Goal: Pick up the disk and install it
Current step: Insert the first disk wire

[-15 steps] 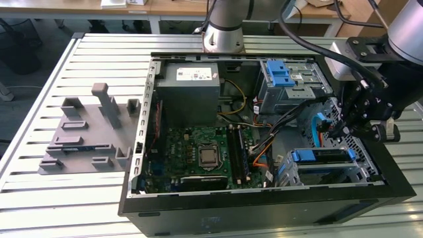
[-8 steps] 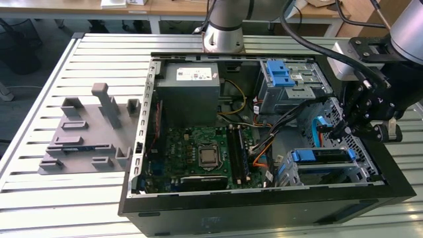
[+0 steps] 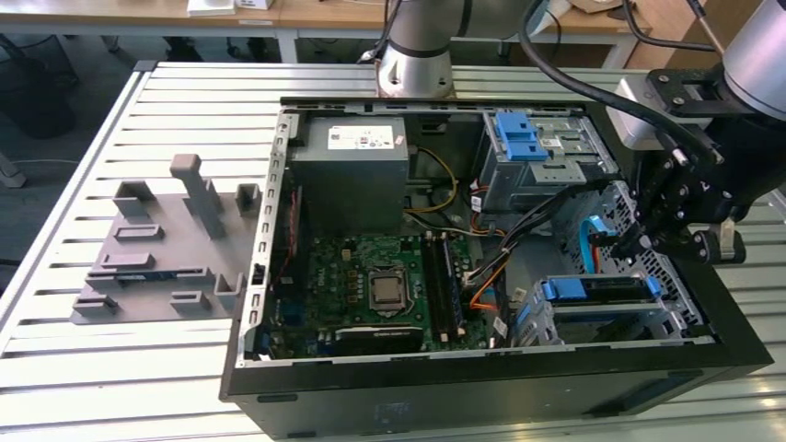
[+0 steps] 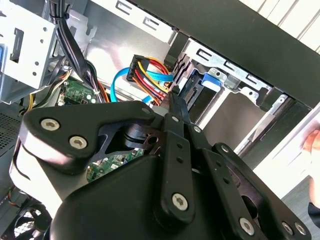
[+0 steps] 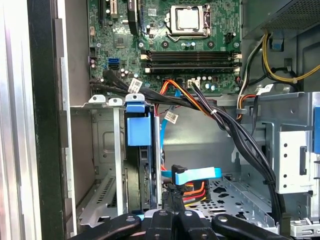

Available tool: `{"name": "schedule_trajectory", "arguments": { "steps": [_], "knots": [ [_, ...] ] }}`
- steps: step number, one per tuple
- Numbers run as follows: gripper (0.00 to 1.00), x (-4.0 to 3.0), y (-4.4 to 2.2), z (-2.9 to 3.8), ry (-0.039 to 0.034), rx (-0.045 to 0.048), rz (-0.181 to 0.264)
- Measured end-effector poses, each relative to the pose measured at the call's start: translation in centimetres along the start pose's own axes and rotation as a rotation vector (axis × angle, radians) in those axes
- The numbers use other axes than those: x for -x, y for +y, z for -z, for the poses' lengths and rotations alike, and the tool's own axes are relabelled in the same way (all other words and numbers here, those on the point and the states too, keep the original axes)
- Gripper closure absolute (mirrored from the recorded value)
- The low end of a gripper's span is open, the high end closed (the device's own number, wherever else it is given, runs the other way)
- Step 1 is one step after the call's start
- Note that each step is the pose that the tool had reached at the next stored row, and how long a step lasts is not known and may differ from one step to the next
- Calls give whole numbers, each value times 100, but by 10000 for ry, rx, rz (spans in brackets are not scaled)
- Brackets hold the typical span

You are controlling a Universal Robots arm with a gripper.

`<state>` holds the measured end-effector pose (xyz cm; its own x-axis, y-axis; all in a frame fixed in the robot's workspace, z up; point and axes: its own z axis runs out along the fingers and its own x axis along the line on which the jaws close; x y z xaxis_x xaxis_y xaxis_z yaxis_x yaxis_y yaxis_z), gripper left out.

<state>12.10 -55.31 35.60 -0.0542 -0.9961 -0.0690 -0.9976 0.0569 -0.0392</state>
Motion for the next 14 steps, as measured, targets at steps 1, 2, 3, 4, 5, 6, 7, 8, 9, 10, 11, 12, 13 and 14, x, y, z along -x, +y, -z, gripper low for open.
{"name": "schedule_trajectory", "arguments": {
  "steps": [1,2,3,4,5,6,7,8,9,10,11,12,13,14],
  "knots": [
    [89,0,0,0,-1,0,0],
    [89,0,0,0,-1,0,-1],
    [89,-1,8,0,-2,-1,-1],
    [83,-1,15,0,-2,-2,0],
    [83,-2,20,0,-2,-2,0],
    [76,-2,22,0,-3,-1,0],
    [76,-2,24,1,-2,-2,1],
    [76,-2,27,1,-2,-2,1],
    [76,-2,27,1,-2,-1,0],
    [76,-2,27,-1,-2,-2,1],
    [76,-2,28,-6,-3,-1,0],
    [76,-2,28,-10,-1,-2,0],
    [76,-3,28,-14,-1,-2,1],
    [76,-3,28,-19,-2,-2,0]
  ]
}}
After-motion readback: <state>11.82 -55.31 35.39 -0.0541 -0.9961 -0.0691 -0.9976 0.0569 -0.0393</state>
